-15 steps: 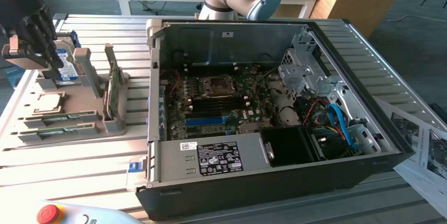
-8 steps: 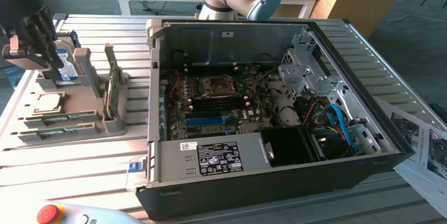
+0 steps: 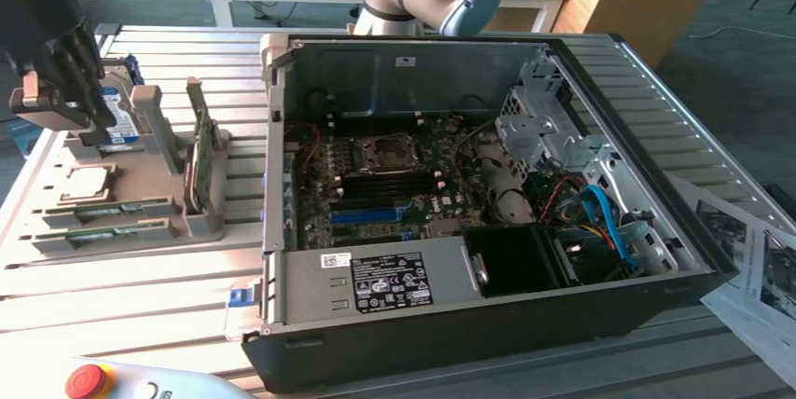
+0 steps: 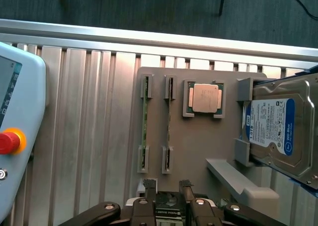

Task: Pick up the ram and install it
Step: 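Pick up the ram and move it above insertion slot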

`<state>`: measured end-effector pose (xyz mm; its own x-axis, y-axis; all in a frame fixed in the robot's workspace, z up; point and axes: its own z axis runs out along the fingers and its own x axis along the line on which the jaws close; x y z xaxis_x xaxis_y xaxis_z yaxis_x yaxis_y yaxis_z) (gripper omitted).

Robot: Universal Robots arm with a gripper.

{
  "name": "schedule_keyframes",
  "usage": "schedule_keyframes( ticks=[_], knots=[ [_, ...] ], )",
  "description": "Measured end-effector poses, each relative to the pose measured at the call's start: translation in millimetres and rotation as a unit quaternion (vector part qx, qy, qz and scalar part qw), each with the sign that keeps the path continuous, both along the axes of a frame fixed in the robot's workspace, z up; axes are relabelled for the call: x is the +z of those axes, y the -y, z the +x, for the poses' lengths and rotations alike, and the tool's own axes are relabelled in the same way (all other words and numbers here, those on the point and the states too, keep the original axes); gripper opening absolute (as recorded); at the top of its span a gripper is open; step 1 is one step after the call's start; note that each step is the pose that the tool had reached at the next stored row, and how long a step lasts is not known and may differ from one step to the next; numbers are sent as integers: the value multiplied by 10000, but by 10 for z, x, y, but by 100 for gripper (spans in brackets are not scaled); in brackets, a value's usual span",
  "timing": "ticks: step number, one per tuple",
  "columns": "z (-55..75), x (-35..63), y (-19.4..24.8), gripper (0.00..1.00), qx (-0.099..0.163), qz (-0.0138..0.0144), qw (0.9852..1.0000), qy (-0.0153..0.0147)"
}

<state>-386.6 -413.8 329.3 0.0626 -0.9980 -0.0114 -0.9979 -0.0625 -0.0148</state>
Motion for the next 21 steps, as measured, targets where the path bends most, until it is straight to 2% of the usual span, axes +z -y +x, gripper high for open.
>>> schedule_keyframes(
  ticks=[17,21],
  knots=[
    [-9,-158,0,32,0,-1,10000,1],
    [-11,-168,0,32,-1,-2,10000,-1]
  ],
)
